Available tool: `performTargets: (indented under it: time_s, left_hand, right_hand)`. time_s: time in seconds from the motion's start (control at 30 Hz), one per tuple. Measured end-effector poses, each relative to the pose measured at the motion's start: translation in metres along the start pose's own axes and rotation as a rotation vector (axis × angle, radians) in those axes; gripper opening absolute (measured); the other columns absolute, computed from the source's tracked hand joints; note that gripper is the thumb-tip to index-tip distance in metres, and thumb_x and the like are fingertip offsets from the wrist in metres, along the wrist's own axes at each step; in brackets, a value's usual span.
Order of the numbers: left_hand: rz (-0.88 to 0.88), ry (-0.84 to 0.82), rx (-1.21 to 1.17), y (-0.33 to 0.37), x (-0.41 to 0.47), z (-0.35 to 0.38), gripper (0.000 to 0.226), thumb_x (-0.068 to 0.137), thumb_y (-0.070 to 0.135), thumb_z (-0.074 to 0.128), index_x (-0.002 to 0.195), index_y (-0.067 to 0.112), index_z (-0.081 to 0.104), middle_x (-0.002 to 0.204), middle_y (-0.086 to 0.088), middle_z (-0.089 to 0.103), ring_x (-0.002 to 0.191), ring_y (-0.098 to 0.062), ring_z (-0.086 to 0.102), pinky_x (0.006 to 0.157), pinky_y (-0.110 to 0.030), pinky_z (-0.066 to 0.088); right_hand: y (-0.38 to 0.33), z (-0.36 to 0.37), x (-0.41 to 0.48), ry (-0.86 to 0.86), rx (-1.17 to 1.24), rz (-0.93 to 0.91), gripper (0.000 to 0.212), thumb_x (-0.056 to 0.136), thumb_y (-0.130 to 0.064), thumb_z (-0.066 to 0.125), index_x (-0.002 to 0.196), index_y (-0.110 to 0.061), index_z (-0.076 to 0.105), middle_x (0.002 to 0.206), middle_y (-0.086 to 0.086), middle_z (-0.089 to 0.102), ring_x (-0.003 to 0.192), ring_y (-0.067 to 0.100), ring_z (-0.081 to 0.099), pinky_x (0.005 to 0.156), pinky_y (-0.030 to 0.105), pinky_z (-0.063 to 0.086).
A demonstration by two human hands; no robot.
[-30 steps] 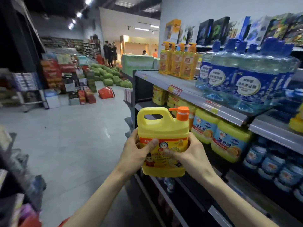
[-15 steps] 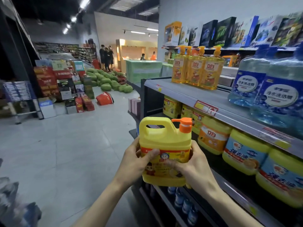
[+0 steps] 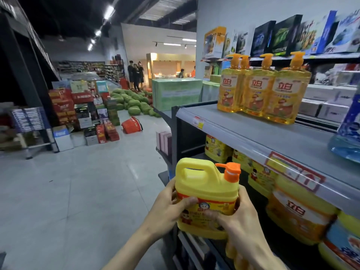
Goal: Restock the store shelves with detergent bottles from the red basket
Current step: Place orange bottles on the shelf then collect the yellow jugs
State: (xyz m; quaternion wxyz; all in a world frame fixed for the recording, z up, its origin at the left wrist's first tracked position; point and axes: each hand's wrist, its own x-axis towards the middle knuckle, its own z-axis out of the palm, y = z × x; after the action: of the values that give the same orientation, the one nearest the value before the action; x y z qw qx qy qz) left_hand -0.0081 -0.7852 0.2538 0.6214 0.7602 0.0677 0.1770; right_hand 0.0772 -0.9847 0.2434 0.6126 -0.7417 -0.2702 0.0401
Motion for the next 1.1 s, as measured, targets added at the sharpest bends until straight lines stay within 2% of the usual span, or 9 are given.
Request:
performTargets:
  time_s: [0.23, 0.4, 0.53, 0.67, 0.73, 0.83, 0.93, 1.0, 1.1]
  left_hand:
    - [0.074, -0.039, 0.056, -0.027, 0.084, -0.009, 0.061, 0.093, 0.041, 0.078, 0.147, 0.032, 0.05, 0.13, 0.019, 0.067, 0.128, -0.007, 0.061, 0.108, -0.036, 0.053]
    - [0.109, -0.121, 0.068, -0.051, 0.139, -0.016, 0.069, 0.09, 0.048, 0.076, 0.15, 0.028, 0.048, 0.134, 0.014, 0.067, 0.13, -0.008, 0.061, 0.112, -0.042, 0.051]
    - [0.177, -0.217, 0.099, -0.071, 0.183, -0.026, 0.064, 0.094, 0.045, 0.075, 0.148, 0.027, 0.048, 0.131, 0.022, 0.065, 0.128, -0.004, 0.06, 0.106, -0.028, 0.05]
    - [0.254, -0.323, 0.115, -0.093, 0.216, -0.031, 0.061, 0.097, 0.024, 0.071, 0.152, 0.02, 0.044, 0.133, 0.022, 0.063, 0.129, -0.004, 0.058, 0.099, -0.015, 0.048]
    - [0.269, -0.359, 0.131, -0.104, 0.232, -0.03, 0.056, 0.1, 0.01, 0.069, 0.15, 0.018, 0.045, 0.133, 0.007, 0.065, 0.126, -0.011, 0.061, 0.097, -0.021, 0.053]
    - [0.269, -0.426, 0.122, -0.121, 0.253, -0.026, 0.044, 0.103, 0.004, 0.065, 0.138, 0.025, 0.048, 0.122, 0.001, 0.067, 0.116, -0.007, 0.067, 0.093, -0.023, 0.055]
    - [0.268, -0.485, 0.114, -0.127, 0.271, -0.02, 0.056, 0.105, 0.003, 0.061, 0.135, 0.044, 0.038, 0.117, 0.031, 0.067, 0.115, 0.013, 0.063, 0.089, -0.006, 0.047]
    - [0.304, -0.52, 0.122, -0.124, 0.281, -0.016, 0.058, 0.106, 0.005, 0.06, 0.138, 0.046, 0.035, 0.123, 0.044, 0.061, 0.123, 0.016, 0.057, 0.095, -0.005, 0.043]
    - [0.318, -0.567, 0.079, -0.124, 0.291, -0.013, 0.061, 0.106, 0.0, 0.056, 0.152, 0.03, 0.03, 0.145, 0.023, 0.052, 0.132, 0.014, 0.051, 0.104, -0.012, 0.045]
  right_hand:
    - [0.015, 0.009, 0.065, 0.059, 0.038, 0.032, 0.079, 0.067, -0.042, 0.097, 0.133, -0.041, 0.055, 0.118, -0.017, 0.072, 0.11, 0.005, 0.07, 0.09, 0.044, 0.064]
    - [0.027, 0.024, 0.099, 0.047, 0.109, 0.122, 0.044, 0.083, -0.023, 0.09, 0.118, -0.04, 0.071, 0.113, -0.009, 0.08, 0.109, 0.012, 0.075, 0.098, 0.051, 0.061]
    - [0.034, 0.04, 0.117, 0.192, 0.131, 0.107, 0.064, 0.083, -0.011, 0.089, 0.127, -0.04, 0.054, 0.11, -0.02, 0.077, 0.101, -0.002, 0.073, 0.077, 0.02, 0.062]
    - [0.05, 0.059, 0.132, 0.41, -0.07, 0.119, 0.118, 0.047, -0.075, 0.092, 0.147, -0.036, 0.045, 0.125, -0.022, 0.07, 0.112, -0.005, 0.068, 0.09, 0.024, 0.06]
    - [0.061, 0.064, 0.139, 0.489, -0.169, 0.176, 0.119, 0.045, -0.087, 0.085, 0.147, -0.042, 0.043, 0.129, -0.022, 0.068, 0.113, -0.004, 0.067, 0.096, 0.036, 0.06]
    - [0.076, 0.072, 0.149, 0.618, -0.245, 0.239, 0.108, 0.049, -0.071, 0.087, 0.145, -0.04, 0.047, 0.129, -0.015, 0.069, 0.112, 0.005, 0.067, 0.097, 0.047, 0.059]
    - [0.087, 0.081, 0.16, 0.738, -0.292, 0.26, 0.098, 0.061, -0.044, 0.099, 0.146, -0.032, 0.051, 0.13, -0.01, 0.07, 0.116, 0.013, 0.067, 0.098, 0.047, 0.058]
    - [0.093, 0.081, 0.166, 0.812, -0.315, 0.262, 0.089, 0.066, -0.031, 0.1, 0.141, -0.031, 0.053, 0.126, -0.012, 0.072, 0.113, 0.007, 0.068, 0.097, 0.042, 0.058]
    - [0.098, 0.08, 0.173, 0.878, -0.352, 0.283, 0.078, 0.063, -0.03, 0.1, 0.126, -0.043, 0.055, 0.113, -0.024, 0.073, 0.101, -0.008, 0.068, 0.089, 0.036, 0.058]
